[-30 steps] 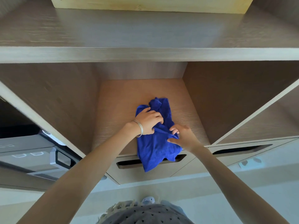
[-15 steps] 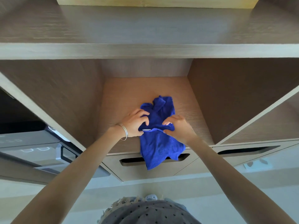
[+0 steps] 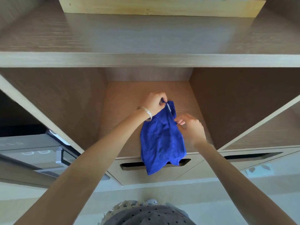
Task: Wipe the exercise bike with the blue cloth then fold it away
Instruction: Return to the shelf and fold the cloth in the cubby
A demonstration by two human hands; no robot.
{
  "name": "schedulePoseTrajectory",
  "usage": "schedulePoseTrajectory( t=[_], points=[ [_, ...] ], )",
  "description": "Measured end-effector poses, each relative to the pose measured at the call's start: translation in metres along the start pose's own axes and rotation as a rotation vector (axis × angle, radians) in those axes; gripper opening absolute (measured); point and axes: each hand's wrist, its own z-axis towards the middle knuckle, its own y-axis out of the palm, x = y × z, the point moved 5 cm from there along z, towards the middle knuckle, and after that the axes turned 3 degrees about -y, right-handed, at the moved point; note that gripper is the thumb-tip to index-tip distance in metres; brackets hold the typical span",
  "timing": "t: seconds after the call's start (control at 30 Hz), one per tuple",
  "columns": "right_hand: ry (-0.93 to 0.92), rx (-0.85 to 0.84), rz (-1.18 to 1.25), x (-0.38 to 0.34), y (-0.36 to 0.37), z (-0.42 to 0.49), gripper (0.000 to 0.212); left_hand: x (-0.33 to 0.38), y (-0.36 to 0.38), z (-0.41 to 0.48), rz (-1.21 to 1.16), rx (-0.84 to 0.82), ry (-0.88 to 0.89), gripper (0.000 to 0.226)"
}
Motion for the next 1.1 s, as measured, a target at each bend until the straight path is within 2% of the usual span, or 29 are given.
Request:
schedulePoseTrajectory(
  t=[0.03, 0.13, 0.4, 0.5, 0.57, 0.67, 0.8, 0.93, 1.1],
  points=[
    [0.009, 0.005, -0.013, 0.003, -0.004, -0.001, 0.021, 0.008, 0.007, 0.008, -0.015, -0.061, 0.026, 0.024],
    [0.024, 0.009, -0.055, 0.007, -0.007, -0.010, 0.023, 0.009, 0.025, 0.013, 0.141, -0.238, 0.105, 0.054],
    [-0.008, -0.144, -0.029, 0.004, 0.019, -0.033, 0.027, -0.043, 0.019, -0.038, 0.305, -0.205, 0.272, 0.031],
    [0.040, -0.258, -0.029, 0.004, 0.030, -0.035, 0.025, -0.044, 0.028, -0.039, 0.306, -0.211, 0.304, 0.041],
    [0.049, -0.330, -0.077, 0.003, 0.035, -0.037, 0.030, -0.040, 0.042, -0.034, 0.355, -0.283, 0.307, 0.048],
    [0.014, -0.416, -0.171, -0.002, 0.043, -0.046, 0.048, -0.039, 0.060, -0.025, 0.494, -0.421, 0.232, 0.054],
    [-0.003, -0.546, -0.269, -0.002, 0.063, -0.062, 0.068, -0.040, 0.059, -0.020, 0.664, -0.341, 0.202, 0.053],
    [-0.010, -0.543, -0.291, 0.007, 0.067, -0.035, 0.063, -0.066, 0.037, -0.034, 0.655, -0.239, 0.025, 0.050],
    [-0.205, -0.598, -0.474, 0.009, 0.073, 0.023, 0.053, -0.097, 0.005, -0.080, 0.672, -0.089, -0.195, 0.049]
  ],
)
